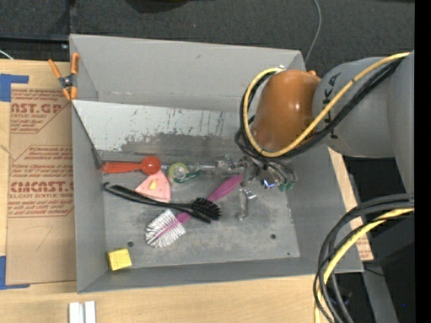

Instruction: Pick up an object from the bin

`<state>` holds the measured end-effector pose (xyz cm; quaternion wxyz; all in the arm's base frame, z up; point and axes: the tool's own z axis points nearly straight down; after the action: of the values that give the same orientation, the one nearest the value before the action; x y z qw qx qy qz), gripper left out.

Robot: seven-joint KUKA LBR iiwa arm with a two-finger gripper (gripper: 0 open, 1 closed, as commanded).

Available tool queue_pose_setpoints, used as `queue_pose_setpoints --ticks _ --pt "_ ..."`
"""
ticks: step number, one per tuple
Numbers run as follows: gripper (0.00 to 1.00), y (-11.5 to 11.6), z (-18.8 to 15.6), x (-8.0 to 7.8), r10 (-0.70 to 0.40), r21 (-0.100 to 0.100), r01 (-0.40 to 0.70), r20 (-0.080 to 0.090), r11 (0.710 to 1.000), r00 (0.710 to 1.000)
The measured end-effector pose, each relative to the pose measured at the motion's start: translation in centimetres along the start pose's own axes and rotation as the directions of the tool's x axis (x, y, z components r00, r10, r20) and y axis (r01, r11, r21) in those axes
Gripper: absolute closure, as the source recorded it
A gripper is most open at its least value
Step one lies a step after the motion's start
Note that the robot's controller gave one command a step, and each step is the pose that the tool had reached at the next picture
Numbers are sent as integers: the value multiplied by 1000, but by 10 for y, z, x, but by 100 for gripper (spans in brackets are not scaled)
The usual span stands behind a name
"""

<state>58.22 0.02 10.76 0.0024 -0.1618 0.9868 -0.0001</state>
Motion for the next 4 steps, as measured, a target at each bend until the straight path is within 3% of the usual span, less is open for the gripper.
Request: queue_pose_setpoints --ticks 1,2,3,4 --pt "0 17 -53 -14 -226 3 226 6 974 974" --pt "0 56 8 2 -105 -4 105 -4 994 994" --pt "0 6 37 -14 -546 11 546 9 838 838" --pt "100 61 37 16 -53 -5 53 -2 999 999"
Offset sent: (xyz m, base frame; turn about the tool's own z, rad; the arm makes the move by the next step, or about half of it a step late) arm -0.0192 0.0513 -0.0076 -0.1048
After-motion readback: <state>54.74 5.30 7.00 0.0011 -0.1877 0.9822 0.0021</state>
